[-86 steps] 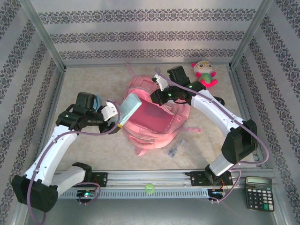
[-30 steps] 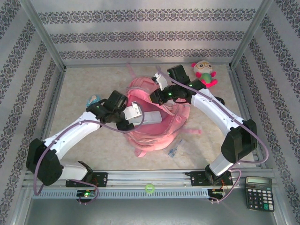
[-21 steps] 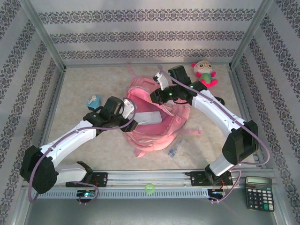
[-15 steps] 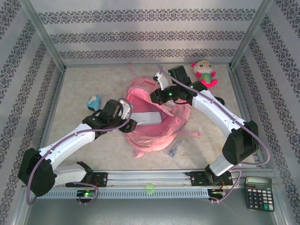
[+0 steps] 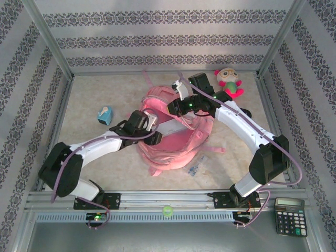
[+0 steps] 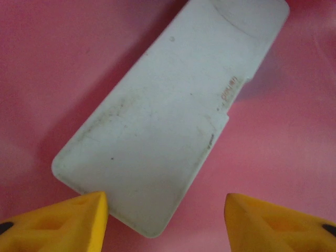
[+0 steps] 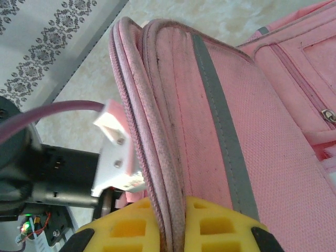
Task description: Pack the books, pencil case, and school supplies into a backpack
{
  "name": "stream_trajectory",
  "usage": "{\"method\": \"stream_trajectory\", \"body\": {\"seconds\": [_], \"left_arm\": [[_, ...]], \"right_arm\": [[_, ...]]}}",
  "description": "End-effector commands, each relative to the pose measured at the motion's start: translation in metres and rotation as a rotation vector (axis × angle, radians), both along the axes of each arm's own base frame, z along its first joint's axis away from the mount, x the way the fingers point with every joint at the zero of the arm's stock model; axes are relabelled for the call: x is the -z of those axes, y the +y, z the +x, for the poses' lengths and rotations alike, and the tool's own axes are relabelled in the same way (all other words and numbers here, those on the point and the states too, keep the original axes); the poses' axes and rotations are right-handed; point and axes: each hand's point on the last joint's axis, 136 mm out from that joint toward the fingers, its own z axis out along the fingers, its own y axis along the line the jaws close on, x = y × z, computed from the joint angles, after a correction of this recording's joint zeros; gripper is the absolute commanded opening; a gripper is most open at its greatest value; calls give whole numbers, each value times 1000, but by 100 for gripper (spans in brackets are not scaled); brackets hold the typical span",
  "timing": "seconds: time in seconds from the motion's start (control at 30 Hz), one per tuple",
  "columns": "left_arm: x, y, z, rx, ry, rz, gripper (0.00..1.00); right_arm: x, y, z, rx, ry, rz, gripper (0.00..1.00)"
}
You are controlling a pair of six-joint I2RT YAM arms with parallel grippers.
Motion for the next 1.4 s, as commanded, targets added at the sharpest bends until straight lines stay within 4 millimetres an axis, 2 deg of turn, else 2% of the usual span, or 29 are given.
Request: {"method": "stream_trajectory", "body": {"seconds": [0.0, 0.1, 0.23, 0.37, 0.5, 0.67, 1.0, 1.17, 1.37], "left_arm": [[-29, -27, 20, 40, -106, -91, 62], [-39, -22, 16, 36, -135, -87, 62], [-45, -12, -12, 59, -128, -83, 59], [-38, -21, -43, 129, -129, -95, 55], [-27, -33, -43, 156, -142, -92, 50], [-11, -40, -15, 82, -196, -67, 38], [23, -37, 39, -88, -231, 81, 35], [14, -31, 77, -182, -312, 98, 35], [1, -21, 117, -278, -360, 47, 37]], "right_arm": [[-42, 13, -2, -46, -72, 128, 0], [-47, 8, 1, -25, -75, 142, 0], [-50, 2, 2, -6, -79, 148, 0], [-48, 1, 2, -3, -76, 148, 0], [-46, 1, 2, -1, -75, 147, 0], [-48, 2, 1, -12, -73, 162, 0], [-60, 8, -14, -103, -73, 215, 0], [-64, 8, -20, -128, -75, 232, 0], [-59, 3, -18, -102, -65, 219, 0]]}}
